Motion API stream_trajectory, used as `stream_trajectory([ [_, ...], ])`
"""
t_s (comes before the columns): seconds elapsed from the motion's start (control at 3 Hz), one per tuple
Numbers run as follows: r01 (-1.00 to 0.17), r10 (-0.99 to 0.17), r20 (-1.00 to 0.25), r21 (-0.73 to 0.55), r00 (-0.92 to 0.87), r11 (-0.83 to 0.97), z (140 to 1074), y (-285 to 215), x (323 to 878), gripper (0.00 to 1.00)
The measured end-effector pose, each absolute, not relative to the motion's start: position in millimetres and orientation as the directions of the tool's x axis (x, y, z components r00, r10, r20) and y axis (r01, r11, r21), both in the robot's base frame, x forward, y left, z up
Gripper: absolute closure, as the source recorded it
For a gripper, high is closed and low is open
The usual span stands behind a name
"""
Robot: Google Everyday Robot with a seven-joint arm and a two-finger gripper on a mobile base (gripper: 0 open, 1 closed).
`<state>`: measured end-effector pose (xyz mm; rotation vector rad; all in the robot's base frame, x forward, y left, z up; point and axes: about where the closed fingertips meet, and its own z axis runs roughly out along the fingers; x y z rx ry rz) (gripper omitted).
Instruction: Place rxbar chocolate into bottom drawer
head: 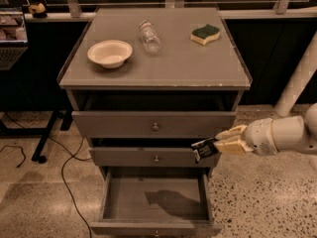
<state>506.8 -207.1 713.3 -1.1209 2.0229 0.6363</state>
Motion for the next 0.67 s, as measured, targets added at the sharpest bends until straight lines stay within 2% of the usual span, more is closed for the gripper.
stream_trajectory([
  [0.33, -0.864, -0.51, -0.783, 0.069, -0.356, 0.498, 709, -204, 507, 1.0],
  [0.67, -0.829, -0.468, -0.777, 0.119, -0.42, 0.547, 661, -208, 496, 1.0],
])
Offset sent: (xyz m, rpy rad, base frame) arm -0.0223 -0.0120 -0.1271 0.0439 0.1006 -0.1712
